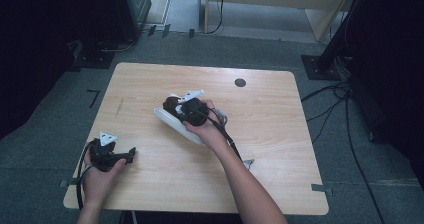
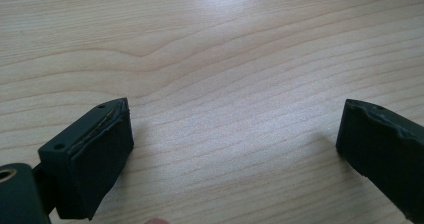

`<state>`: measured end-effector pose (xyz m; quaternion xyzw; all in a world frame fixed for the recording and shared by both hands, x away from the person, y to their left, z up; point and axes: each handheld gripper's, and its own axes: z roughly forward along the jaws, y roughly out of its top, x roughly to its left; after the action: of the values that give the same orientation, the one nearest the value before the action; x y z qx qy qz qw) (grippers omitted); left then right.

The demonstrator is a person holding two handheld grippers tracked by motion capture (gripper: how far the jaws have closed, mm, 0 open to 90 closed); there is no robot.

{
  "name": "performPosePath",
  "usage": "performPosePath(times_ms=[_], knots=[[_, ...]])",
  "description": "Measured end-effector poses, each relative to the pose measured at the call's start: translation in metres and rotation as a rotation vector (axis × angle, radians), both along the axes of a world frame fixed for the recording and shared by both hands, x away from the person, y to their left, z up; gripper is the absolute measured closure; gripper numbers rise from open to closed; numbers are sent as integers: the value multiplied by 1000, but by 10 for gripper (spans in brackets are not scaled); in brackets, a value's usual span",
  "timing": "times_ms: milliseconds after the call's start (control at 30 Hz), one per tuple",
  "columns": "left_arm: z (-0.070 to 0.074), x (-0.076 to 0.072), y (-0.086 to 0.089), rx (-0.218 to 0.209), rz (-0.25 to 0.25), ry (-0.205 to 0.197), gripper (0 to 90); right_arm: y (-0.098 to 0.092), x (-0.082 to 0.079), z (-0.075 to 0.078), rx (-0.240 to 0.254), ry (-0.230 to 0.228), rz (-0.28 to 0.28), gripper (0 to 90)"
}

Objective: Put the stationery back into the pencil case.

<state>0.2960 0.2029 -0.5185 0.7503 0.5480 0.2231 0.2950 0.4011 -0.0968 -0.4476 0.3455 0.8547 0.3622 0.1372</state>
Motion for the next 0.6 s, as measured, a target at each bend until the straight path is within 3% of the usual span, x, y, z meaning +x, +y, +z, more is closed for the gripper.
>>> performPosePath(times_ms=[600], knots=[[0,0,0,0,-3,0,18,6,3,-7,-10,3,2,639]])
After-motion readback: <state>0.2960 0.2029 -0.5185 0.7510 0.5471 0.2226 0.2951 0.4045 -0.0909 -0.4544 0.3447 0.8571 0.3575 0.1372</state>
